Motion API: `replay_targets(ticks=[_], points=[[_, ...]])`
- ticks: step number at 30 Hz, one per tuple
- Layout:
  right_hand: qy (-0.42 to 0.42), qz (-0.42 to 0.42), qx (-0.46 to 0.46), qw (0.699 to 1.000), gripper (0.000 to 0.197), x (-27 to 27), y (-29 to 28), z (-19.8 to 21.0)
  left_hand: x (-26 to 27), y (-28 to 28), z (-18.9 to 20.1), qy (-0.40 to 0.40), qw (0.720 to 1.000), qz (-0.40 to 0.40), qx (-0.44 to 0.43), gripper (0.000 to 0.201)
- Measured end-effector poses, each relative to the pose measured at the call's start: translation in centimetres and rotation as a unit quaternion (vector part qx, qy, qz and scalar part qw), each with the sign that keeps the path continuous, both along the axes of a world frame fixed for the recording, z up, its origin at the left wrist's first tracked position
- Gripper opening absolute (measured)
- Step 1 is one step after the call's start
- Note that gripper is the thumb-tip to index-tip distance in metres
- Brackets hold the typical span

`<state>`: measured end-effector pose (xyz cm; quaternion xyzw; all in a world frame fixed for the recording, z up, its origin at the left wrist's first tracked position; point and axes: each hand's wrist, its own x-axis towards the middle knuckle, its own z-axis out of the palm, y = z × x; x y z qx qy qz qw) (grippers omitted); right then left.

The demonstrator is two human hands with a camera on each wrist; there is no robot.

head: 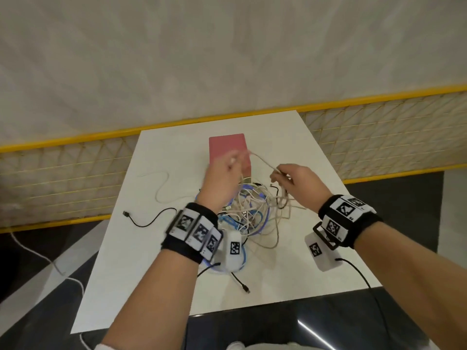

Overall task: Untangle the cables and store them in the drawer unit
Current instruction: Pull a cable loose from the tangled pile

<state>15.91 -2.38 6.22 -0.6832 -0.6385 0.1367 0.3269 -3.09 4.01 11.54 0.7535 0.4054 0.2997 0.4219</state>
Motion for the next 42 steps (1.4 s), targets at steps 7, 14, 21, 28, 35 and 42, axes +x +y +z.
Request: replay_targets(ticks=[7,14,21,28,35,42], points=[[-0.06,0.026,-0.02,0.998,0.014,0.4,1.5,-0.5,-2.3,0.6,1.0,-0.105,0.98,0.153,0.07,0.038],[-0.193,-0.03,-0.126,0.973,0.034,-0.5,2.4,0.8,-3.7,-0.2,2.1,-0.14,0.975,0.15,0.085,0.038],[-0.056,0.028,0.06,0.996,0.018,-0.9,2.4,1.7,-5.7,1.5,2.9,-0.108,0.972,0.179,0.105,0.037],[-0.041,0.026,-0.053,0.997,0.025,0.4,3.1,1.1,-6.8,3.3,3.8,-0.175,0.941,0.267,0.111,0.038],[-0.073,-0.004,-0.043,0.996,0.014,0.3,2.7,2.8,-7.9,4.5,1.5,0.315,0.883,0.244,0.25,0.068],[-0.299,0.079,-0.051,0.95,0.026,-3.0,3.9,4.0,-1.2,1.2,0.1,0.232,0.953,-0.066,0.186,0.046]])
